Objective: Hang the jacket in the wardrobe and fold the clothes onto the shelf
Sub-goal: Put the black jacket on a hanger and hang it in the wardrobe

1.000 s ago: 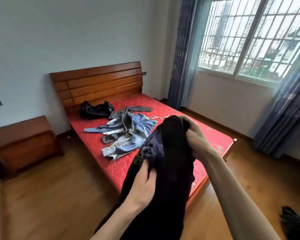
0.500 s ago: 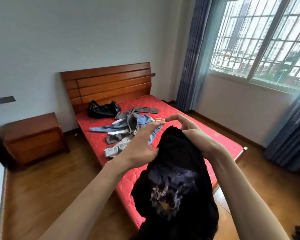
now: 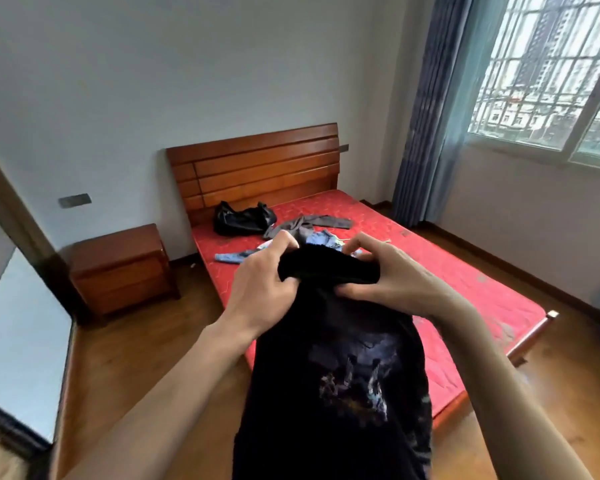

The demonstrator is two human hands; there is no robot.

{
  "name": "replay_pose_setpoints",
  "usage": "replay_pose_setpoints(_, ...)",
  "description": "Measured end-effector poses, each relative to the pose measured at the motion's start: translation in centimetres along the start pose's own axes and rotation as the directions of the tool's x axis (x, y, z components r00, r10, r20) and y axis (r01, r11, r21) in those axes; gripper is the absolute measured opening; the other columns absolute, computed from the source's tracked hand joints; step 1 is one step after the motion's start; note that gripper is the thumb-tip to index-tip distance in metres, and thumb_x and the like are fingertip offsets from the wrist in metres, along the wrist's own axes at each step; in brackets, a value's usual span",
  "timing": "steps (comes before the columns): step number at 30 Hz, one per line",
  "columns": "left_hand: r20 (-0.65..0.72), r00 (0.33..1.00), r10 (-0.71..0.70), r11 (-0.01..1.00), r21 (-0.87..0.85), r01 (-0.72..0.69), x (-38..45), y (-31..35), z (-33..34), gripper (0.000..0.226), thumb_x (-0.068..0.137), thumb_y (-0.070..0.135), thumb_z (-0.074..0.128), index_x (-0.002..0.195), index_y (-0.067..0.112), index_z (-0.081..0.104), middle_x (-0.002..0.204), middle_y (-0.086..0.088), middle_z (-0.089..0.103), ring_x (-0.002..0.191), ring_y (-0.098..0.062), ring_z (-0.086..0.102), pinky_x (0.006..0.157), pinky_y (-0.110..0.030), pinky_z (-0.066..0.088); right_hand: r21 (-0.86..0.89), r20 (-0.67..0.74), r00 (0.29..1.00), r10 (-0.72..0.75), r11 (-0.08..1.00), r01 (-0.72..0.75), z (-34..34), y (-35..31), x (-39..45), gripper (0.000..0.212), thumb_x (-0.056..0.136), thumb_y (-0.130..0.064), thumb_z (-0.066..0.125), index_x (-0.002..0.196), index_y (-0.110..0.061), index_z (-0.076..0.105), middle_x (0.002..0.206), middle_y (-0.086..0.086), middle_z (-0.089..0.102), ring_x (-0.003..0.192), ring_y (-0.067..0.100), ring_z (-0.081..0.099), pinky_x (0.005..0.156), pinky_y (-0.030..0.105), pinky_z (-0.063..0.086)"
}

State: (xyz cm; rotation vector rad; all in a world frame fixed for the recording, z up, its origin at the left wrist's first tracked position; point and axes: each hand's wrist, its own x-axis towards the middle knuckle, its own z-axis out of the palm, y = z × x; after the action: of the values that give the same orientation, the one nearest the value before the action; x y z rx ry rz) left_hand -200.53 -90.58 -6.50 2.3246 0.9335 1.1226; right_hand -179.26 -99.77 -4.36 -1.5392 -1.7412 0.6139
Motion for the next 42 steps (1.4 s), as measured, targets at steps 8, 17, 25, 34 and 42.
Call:
replay_pose_setpoints(8,-0.336,0.941,0.046,0.970,0.241,0.038,0.2,-1.1,-3.5,0.047,0.057,-0.008,0.072,0.096,0.018,0.064,0.066,0.013,0.057,0.049,-0.003,0.054,0.056,-0.020,0.043,-0.399,-0.319,0.945,-0.066,0.914,-0.071,9.4,4.6,5.4,0.049,0.073,-0.024,0.075,0.110,-0.026,0.043,0.091,-0.011,0.059,0.079,0.017,0.052,0.060,0.036,0.038)
replay_pose_setpoints(17,-0.441,0.889,0.122,0.906,0.416,0.083,1.2,-11.8,-11.6,0.044,0.054,-0.020,0.067,0.085,0.010,0.061,0.088,0.000,0.058,0.082,-0.021,0.054,0.067,-0.030,0.048,-0.419,-0.408,0.912,0.050,0.877,-0.236,16.2,3.8,14.4,0.048,0.075,-0.010,0.066,0.120,-0.024,0.057,0.114,-0.001,0.055,0.102,0.033,0.062,0.064,0.035,0.046)
replay_pose_setpoints(25,-0.562,0.827,0.012,0.832,0.464,0.303,1.4,-21.9,-20.9,0.043,0.059,-0.018,0.067,0.091,0.010,0.059,0.095,-0.003,0.058,0.083,-0.027,0.058,0.064,-0.031,0.039,-0.352,-0.416,0.906,-0.072,0.932,-0.088,23.4,-1.0,24.6,0.031,0.087,-0.015,0.070,0.115,-0.028,0.070,0.112,-0.003,0.069,0.101,0.034,0.069,0.065,0.038,0.048)
replay_pose_setpoints(34,-0.518,0.823,-0.235,0.793,0.388,0.470,-0.4,-32.2,-29.7,0.030,0.088,-0.007,0.068,0.112,0.011,0.067,0.094,-0.006,0.074,0.080,-0.028,0.069,0.071,-0.028,0.049,-0.226,-0.354,0.928,-0.117,0.973,0.037,28.7,-8.3,34.9,0.040,0.083,-0.009,0.068,0.114,-0.033,0.075,0.101,0.003,0.079,0.100,0.035,0.071,0.074,0.037,0.049)
replay_pose_setpoints(42,-0.258,0.805,-0.534,0.842,-0.071,0.535,-0.2,-39.1,-35.6,0.014,0.100,0.008,0.062,0.089,0.017,0.061,0.074,0.013,0.064,0.068,-0.003,0.057,0.062,-0.014,0.043,-0.095,0.200,0.952,-0.231,0.963,0.254,29.3,-11.9,44.2,0.022,0.081,-0.012,0.078,0.080,-0.032,0.071,0.071,-0.015,0.067,0.066,0.002,0.060,0.068,0.031,0.046)
